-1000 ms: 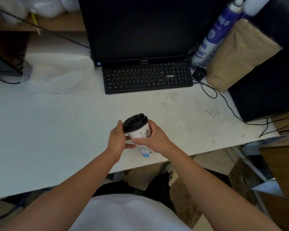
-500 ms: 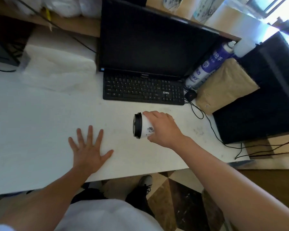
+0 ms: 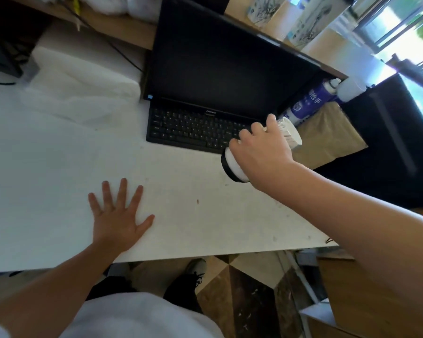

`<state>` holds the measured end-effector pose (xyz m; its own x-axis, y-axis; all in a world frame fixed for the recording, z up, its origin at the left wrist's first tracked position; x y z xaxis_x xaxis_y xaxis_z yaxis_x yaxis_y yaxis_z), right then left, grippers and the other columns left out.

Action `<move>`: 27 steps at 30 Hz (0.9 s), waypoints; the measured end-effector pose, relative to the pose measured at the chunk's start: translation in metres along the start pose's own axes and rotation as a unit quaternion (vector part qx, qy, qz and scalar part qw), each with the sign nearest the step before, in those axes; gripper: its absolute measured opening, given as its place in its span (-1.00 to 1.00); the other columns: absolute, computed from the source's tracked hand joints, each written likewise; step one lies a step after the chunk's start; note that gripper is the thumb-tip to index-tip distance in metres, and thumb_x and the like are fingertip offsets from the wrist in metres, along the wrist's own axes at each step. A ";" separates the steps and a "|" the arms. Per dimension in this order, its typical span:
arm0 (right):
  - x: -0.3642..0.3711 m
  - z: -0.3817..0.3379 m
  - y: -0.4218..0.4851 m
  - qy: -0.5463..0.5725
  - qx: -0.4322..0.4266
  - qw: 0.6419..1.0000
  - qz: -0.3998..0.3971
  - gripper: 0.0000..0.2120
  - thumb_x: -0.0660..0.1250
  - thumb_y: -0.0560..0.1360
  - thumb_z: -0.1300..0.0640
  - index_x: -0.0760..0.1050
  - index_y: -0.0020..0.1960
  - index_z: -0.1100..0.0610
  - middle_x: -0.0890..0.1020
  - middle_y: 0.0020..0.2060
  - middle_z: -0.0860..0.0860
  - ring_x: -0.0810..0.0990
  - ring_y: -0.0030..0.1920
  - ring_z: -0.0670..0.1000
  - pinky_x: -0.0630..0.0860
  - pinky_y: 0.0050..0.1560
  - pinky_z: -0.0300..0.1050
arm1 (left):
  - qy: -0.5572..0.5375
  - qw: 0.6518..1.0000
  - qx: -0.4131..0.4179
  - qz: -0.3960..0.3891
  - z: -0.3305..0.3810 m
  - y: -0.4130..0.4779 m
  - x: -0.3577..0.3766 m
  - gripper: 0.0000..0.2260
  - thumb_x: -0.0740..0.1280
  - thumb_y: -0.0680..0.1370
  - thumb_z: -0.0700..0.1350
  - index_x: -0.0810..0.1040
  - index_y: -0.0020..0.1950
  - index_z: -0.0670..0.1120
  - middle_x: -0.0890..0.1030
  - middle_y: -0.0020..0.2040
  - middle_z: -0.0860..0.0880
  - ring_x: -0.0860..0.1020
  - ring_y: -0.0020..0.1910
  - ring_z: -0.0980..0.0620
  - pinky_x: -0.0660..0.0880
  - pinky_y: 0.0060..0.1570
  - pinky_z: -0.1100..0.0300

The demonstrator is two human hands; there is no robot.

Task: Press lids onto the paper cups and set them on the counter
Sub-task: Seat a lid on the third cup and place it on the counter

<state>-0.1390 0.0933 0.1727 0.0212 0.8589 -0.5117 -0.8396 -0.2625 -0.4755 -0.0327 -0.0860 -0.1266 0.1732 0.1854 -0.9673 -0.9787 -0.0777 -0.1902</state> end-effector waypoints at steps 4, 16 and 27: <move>0.003 -0.029 0.018 -0.054 -0.015 0.998 -0.022 -0.52 0.22 0.61 0.06 0.33 0.50 0.17 0.44 0.41 0.20 0.37 0.42 0.31 0.10 0.50 0.41 | 0.000 1.000 -0.005 -0.001 -0.001 0.000 0.000 -0.19 -0.18 0.49 0.49 -0.06 0.64 0.08 -0.07 0.65 -0.12 -0.16 0.58 -0.37 -0.25 0.45 -0.41; 0.011 -0.048 0.034 -0.058 -0.010 0.998 -0.014 -0.52 0.27 0.58 0.07 0.36 0.47 0.19 0.48 0.35 0.19 0.40 0.37 0.29 0.15 0.49 0.38 | 0.006 1.000 -0.002 -0.019 -0.001 0.000 0.004 -0.19 -0.19 0.49 0.49 -0.06 0.64 0.08 -0.08 0.65 -0.13 -0.23 0.57 -0.34 -0.21 0.45 -0.43; 0.079 -0.012 0.016 0.404 0.048 0.913 0.007 -0.28 0.54 0.37 0.10 0.30 0.44 0.06 0.51 0.25 0.08 0.51 0.25 0.19 0.41 0.33 0.14 | -0.019 0.988 -0.054 -0.143 0.009 0.006 0.006 -0.12 -0.13 0.44 0.54 -0.35 0.59 0.12 -0.43 0.58 -0.10 -0.42 0.51 -0.36 -0.31 0.39 -0.47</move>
<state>-0.1437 0.1513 0.1164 0.3718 0.2397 -0.8968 -0.8859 -0.1972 -0.4199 -0.0381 -0.0769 -0.1321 0.4348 0.2520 -0.8646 -0.8722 -0.1211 -0.4739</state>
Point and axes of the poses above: each hand's wrist, its own y-axis towards the middle knuckle, its own x-axis out of the palm, z = x × y, the point moved 10 cm from there along y, towards the middle knuckle
